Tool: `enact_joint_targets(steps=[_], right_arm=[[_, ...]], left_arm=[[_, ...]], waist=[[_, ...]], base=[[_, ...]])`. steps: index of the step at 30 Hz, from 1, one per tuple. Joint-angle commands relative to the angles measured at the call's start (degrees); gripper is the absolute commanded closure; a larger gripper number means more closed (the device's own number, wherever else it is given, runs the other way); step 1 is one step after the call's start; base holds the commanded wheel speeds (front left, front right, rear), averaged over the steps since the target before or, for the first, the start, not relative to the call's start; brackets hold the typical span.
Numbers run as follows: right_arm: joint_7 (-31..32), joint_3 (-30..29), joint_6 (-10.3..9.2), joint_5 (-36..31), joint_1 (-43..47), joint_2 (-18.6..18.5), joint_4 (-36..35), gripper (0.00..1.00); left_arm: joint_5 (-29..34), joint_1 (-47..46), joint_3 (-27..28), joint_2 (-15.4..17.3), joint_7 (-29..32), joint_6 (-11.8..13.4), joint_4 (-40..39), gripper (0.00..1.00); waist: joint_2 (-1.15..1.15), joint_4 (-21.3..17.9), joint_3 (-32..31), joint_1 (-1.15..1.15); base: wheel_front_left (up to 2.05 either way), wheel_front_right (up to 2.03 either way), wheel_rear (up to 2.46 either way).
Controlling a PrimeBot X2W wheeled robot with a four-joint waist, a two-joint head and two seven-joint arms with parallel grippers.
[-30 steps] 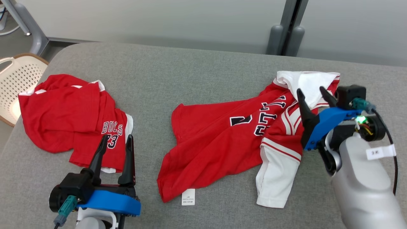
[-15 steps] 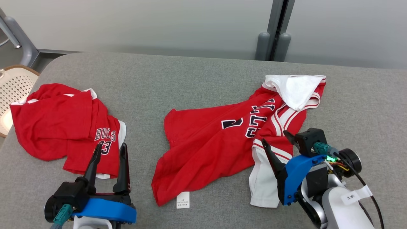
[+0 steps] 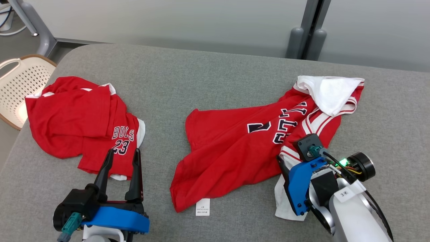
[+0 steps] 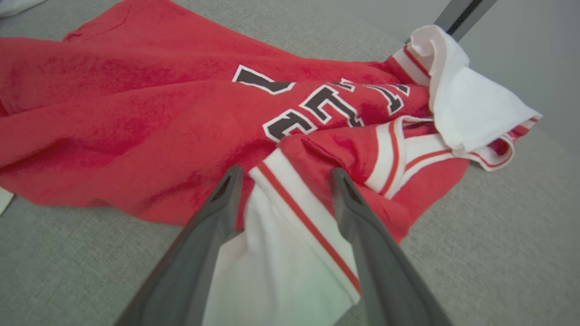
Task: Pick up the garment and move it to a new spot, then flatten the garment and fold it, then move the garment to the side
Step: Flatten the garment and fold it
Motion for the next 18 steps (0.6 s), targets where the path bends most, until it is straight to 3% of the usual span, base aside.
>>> enact_joint_targets(steps=[1, 7, 8, 9, 10, 18], right_arm=[[0.1, -0.2, 0.01, -0.3, -0.9, 0.0, 1.1, 0.0], [-0.5, -1.8, 0.01, -3.9, -2.3, 0.0, 5.6, 0.0], [-0.6, -2.1, 0.01, -4.2, -2.2, 0.0, 6.2, 0.53], [-1.1, -2.5, 0.01, -4.0, -2.1, 0.0, 6.3, 0.87], [-1.5, -2.8, 0.01, -4.1, -1.9, 0.0, 6.7, 1.0], [-8.2, -9.1, 0.01, 1.1, 0.9, -0.1, 3.4, 1.0]], left_arm=[[-0.4, -0.7, 0.1, -0.1, -0.1, 0.0, 0.1, 0.0], [-0.2, -0.6, 0.2, -0.5, -0.1, -0.2, 0.2, 0.0], [-0.2, -0.5, 0.3, -0.5, -0.1, -0.2, 0.2, 0.0], [-0.2, -0.4, 0.3, -0.6, -0.1, -0.2, 0.3, 0.0], [-0.1, -0.2, 0.3, -0.6, -0.1, -0.2, 0.3, 0.0], [0.2, 1.0, 0.6, -0.3, -0.1, -0.4, 0.3, 0.0]], waist=[[0.0, 0.3, 0.2, 0.0], [0.0, 1.0, 0.2, 0.0], [0.0, 1.1, 0.1, 0.0], [0.0, 1.1, 0.0, 0.0], [0.0, 1.1, -0.1, 0.0], [0.0, -0.5, -1.6, 0.0]], base=[[0.0, 0.0, 0.0], [0.0, 0.0, 0.0], [0.0, 0.0, 0.0], [0.0, 0.0, 0.0], [0.0, 0.0, 0.0], [0.0, 0.0, 0.0]])
